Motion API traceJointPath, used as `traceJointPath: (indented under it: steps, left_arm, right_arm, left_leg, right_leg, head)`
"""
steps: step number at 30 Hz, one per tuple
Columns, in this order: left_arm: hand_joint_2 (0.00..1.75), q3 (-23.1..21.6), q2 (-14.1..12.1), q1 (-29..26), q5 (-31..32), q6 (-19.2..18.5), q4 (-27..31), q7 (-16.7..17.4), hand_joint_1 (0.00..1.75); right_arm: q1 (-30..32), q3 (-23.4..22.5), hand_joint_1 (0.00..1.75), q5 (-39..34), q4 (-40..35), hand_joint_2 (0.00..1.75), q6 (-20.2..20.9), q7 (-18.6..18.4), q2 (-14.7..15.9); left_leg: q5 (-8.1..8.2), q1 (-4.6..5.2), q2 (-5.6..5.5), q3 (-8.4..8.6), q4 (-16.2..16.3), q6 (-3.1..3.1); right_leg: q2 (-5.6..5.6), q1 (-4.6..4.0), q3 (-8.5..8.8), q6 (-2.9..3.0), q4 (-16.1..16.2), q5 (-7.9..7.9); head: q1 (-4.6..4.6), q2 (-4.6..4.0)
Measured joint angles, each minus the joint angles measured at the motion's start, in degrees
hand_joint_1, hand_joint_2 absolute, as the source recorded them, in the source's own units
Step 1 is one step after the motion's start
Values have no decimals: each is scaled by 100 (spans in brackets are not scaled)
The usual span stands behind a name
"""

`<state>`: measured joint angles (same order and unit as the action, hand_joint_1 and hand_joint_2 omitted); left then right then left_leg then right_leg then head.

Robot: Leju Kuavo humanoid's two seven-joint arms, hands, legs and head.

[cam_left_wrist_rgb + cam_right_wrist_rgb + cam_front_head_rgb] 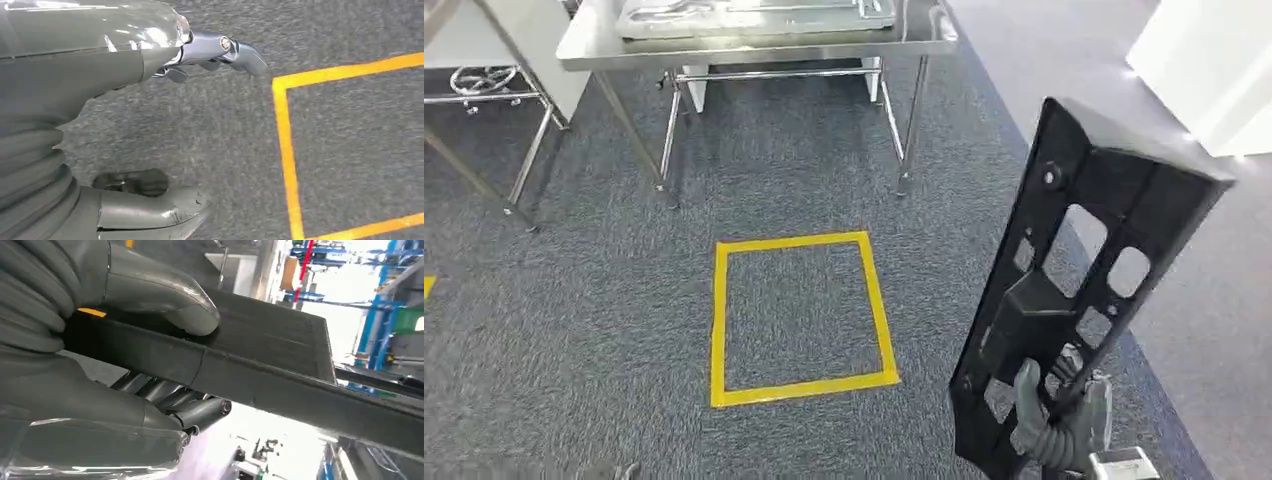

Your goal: Take the parts from the cabinet and place them on the table.

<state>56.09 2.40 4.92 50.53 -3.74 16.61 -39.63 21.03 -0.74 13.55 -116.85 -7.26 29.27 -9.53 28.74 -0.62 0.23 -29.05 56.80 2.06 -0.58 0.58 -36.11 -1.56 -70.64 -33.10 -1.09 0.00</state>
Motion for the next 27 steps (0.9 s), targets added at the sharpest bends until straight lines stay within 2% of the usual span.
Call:
traceJointPath:
  steps: [1, 2, 3, 4, 5, 6, 7, 8, 9, 10, 11, 12, 13, 14, 15, 16, 17, 18, 19, 20, 21, 22, 23, 24, 25, 26, 27]
  left_arm:
    - [175, 2, 0, -9, 7, 0, 0, 0, 0]
    - [175, 4, 0, -27, 17, 0, 0, 0, 0]
    - [175, 9, 0, -40, 39, 0, -2, 0, 0]
    - [175, 9, 0, -51, 55, 0, 0, 0, 0]
    - [175, 11, 7, -54, 70, 0, 0, 0, 0]
    - [175, 11, 7, -55, 109, 0, -2, 0, 0]
    - [175, 11, 7, -57, 158, -2, -2, 5, 0]
    - [175, 11, 9, -47, 214, -2, -2, 7, 0]
    - [175, 11, 7, -22, 267, -2, -2, 40, 0]
    - [175, 7, 7, -6, 330, -2, -2, 66, 0]
    - [175, -6, 7, 22, 378, -2, -2, 107, 0]
    - [175, -20, 7, 63, 427, -2, -2, 140, 0]
    - [175, -39, 18, 119, 474, -11, -2, 179, 0]
    - [175, -66, 35, 171, 505, -22, -7, 225, 0]
    - [175, -98, 39, 213, 533, -24, -9, 262, 0]
    - [175, -136, 39, 232, 553, -37, -11, 298, 0]
    - [175, -166, 42, 247, 573, -37, -13, 315, 0]
    - [175, -179, 46, 256, 584, -39, -13, 326, 0]
    - [175, -199, 50, 259, 586, -39, -15, 348, 0]
    - [175, -225, 55, 258, 603, -42, -20, 359, 0]
    - [175, -260, 57, 254, 631, -46, -22, 378, 0]
    - [175, -286, 59, 251, 656, -46, -26, 398, 0]
    - [175, -306, 57, 245, 671, -46, -28, 417, 0]
    - [175, -330, 63, 259, 704, -55, -35, 433, 0]
    - [175, -365, 72, 292, 710, -55, -35, 435, 0]
    - [175, -409, 72, 347, 710, -57, -35, 442, 0]
    - [175, -455, 74, 402, 710, -57, -35, 448, 0]
  right_arm:
    - [16, 0, 175, 0, 9, 175, -7, -24, 13]
    - [18, 0, 175, 2, 26, 175, -18, -77, 26]
    - [12, 0, 175, 29, 42, 175, -53, -177, 37]
    - [4, 0, 175, 68, 55, 175, -103, -300, 48]
    - [-13, -9, 175, 164, 72, 175, -186, -469, 68]
    - [-38, -39, 175, 350, 100, 175, -336, -704, 96]
    - [-98, -88, 175, 536, 140, 175, -512, -912, 136]
    - [-207, -149, 175, 720, 221, 175, -724, -1142, 166]
    - [-316, -259, 175, 999, 275, 175, -980, -1380, 252]
    - [-439, -379, 175, 1286, 328, 175, -1265, -1579, 333]
    - [-655, -499, 175, 1606, 427, 175, -1551, -1765, 425]
    - [-915, -619, 175, 1951, 560, 175, -1798, -1948, 516]
    - [-1222, -756, 175, 2324, 755, 175, -2054, -2130, 633]
    - [-1561, -842, 175, 2635, 936, 175, -2211, -2263, 744]
    - [-1880, -892, 175, 2981, 1166, 175, -2319, -2395, 854]
    - [-2172, -912, 175, 3247, 1367, 175, -2381, -2485, 947]
    - [-2385, -920, 175, 3437, 1544, 175, -2424, -2548, 1007]
    - [-2537, -920, 175, 3601, 1664, 175, -2468, -2582, 1038]
    - [-2653, -920, 175, 3842, 1784, 175, -2547, -2614, 1049]
    - [-2752, -911, 175, 4150, 1900, 175, -2650, -2638, 1058]
    - [-2838, -862, 175, 4493, 2004, 175, -2771, -2671, 1058]
    - [-2913, -808, 175, 4792, 2099, 175, -2868, -2695, 1058]
    - [-3038, -742, 175, 5073, 2248, 175, -2975, -2749, 1056]
    - [-3123, -693, 175, 5279, 2308, 175, -3012, -2807, 1058]
    - [-3211, -634, 175, 5452, 2347, 175, -3012, -2889, 1058]
    - [-3316, -572, 175, 5638, 2424, 175, -2994, -2982, 1058]
    - [-3461, -514, 175, 5869, 2494, 175, -2938, -3060, 1073]
  left_leg:
    - [55, 0, 0, 50, 0, -7]
    - [117, 0, -1, 124, 0, -16]
    - [184, -5, -8, 209, 0, -27]
    - [257, -13, -12, 309, 0, -42]
    - [337, -18, -12, 419, 0, -60]
    - [426, -22, -8, 499, -6, -82]
    - [514, -11, 9, 591, -10, -114]
    - [560, 0, -2, 606, -39, -154]
    - [595, 4, 27, 631, -109, -209]
    - [539, 7, 34, 729, -79, -243]
    - [468, 14, 38, 731, -34, -281]
    - [419, -3, 33, 628, 163, -298]
    - [261, -4, 6, 415, 637, -295]
    - [240, -11, 4, 84, 1143, -306]
    - [389, -13, 4, -224, 1522, -323]
    - [690, -10, 3, -500, 1772, -332]
    - [1008, -5, 2, -709, 1854, -329]
    - [1207, -5, 2, -847, 1780, -311]
    - [1227, -3, 1, -922, 1587, -277]
    - [1032, 13, 0, -953, 1269, -232]
    - [522, 33, -1, -971, 882, -145]
    - [-295, 75, -1, -1008, 501, -45]
    - [-724, 138, -42, -1056, 375, -24]
    - [-595, 154, -1, -966, 372, -39]
    - [-575, 172, -3, -942, 344, -7]
    - [-537, 171, -7, -875, 285, 40]
    - [-529, 142, -30, -738, 197, 60]
  right_leg:
    - [1, 15, -280, -20, -325, -151]
    - [6, 24, -504, -37, -495, -209]
    - [19, 33, -591, -42, -415, -160]
    - [35, 40, -571, -44, -156, -7]
    - [51, 41, -485, -41, 234, 255]
    - [78, 40, -375, -22, 696, 671]
    - [127, 27, -354, 13, 1000, 1228]
    - [139, -24, -366, 54, 1002, 989]
    - [108, -38, -349, 106, 980, 1009]
    - [68, -30, -321, 147, 1032, 977]
    - [60, -14, -264, 196, 1067, 925]
    - [27, 23, -136, 230, 1131, 926]
    - [25, 12, -28, 276, 1176, 882]
    - [12, 4, 47, 305, 1210, 838]
    - [-19, 0, 122, 313, 1231, 786]
    - [-50, -2, 216, 318, 1247, 717]
    - [-74, -10, 331, 315, 1255, 637]
    - [-82, -21, 454, 313, 1258, 546]
    - [-84, -38, 582, 310, 1258, 454]
    - [-84, -60, 723, 307, 1258, 350]
    - [-78, -91, 858, 303, 1260, 247]
    - [-74, -84, 915, 307, 1272, 151]
    - [-106, -106, 1017, 262, 1228, 54]
    - [-122, -96, 1025, 217, 1261, -7]
    - [-115, -67, 1124, 179, 1286, -11]
    - [-103, -71, 1071, 146, 1158, 109]
    - [-93, -78, 955, 117, 955, 189]
  head:
    - [-11, 0]
    - [-2, 0]
    - [-13, 0]
    - [-11, 0]
    - [-13, 0]
    - [-17, 0]
    - [-35, 0]
    - [-18, 0]
    - [-15, 2]
    - [-17, 0]
    - [-13, 0]
    - [-7, 2]
    - [4, 0]
    - [35, 2]
    - [22, 0]
    - [33, 0]
    - [44, 0]
    - [44, 0]
    - [48, 0]
    - [48, 0]
    - [52, 0]
    - [57, 0]
    - [20, 0]
    - [35, 0]
    - [42, 0]
    - [44, 0]
    - [46, 0]
